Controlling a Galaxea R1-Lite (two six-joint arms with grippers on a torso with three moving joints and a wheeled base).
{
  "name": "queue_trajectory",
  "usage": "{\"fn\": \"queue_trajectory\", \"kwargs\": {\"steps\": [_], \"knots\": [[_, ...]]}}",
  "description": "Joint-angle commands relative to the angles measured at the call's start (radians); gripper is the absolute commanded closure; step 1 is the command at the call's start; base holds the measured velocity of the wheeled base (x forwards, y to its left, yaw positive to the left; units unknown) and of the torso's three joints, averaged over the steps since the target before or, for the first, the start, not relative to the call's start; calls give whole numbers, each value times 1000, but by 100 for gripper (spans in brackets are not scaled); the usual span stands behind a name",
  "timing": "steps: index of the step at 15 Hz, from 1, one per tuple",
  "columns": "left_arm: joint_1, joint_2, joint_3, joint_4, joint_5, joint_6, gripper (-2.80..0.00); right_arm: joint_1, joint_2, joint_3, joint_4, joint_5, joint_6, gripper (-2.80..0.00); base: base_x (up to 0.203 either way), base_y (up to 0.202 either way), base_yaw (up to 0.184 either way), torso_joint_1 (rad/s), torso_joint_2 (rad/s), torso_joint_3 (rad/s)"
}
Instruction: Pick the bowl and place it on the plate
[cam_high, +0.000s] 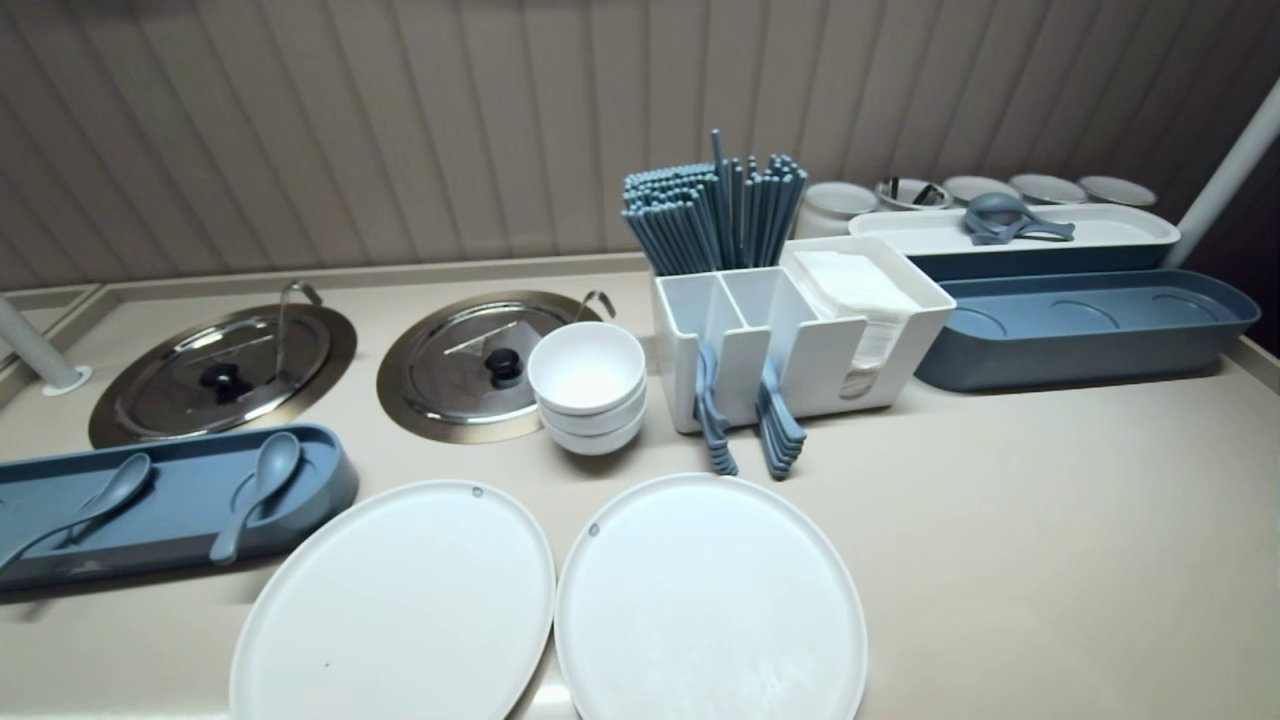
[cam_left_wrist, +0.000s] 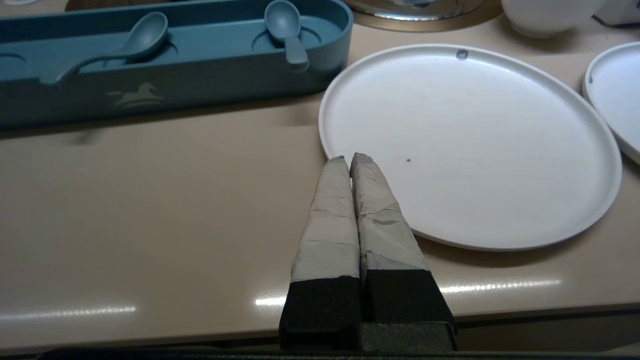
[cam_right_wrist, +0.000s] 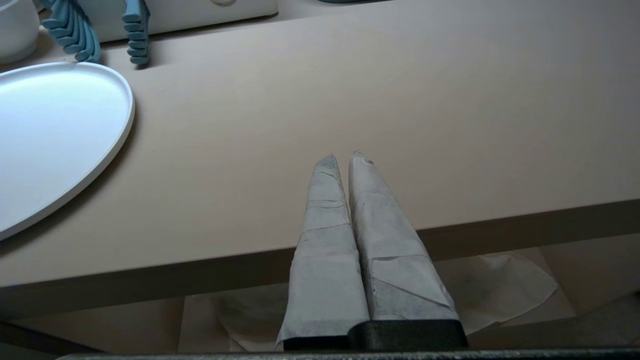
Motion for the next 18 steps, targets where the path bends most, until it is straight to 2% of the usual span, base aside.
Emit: {"fn": "queue_trajectory", "kwargs": {"steps": [1, 3, 8, 12, 15, 18], "knots": [[0, 11, -71, 8, -4, 2, 0, 0, 1, 0, 0, 0, 0, 0, 0, 0, 0, 0, 0, 0], [1, 84, -247, 75, -12, 3, 0, 0, 0, 0, 0, 1, -3, 0, 0, 0, 0, 0, 0, 0], [1, 469, -620, 144, -97, -13, 0, 0, 1, 0, 6, 4, -31, 0, 0, 0, 0, 0, 0, 0], [-20, 837, -955, 206, -147, -139, 0, 0, 1, 0, 6, 4, -33, 0, 0, 0, 0, 0, 0, 0], [-118, 1099, -1290, 371, -153, -282, 0, 0, 1, 0, 6, 4, -33, 0, 0, 0, 0, 0, 0, 0], [-218, 1349, -1559, 521, -148, -408, 0, 0, 1, 0, 6, 4, -33, 0, 0, 0, 0, 0, 0, 0]]}}
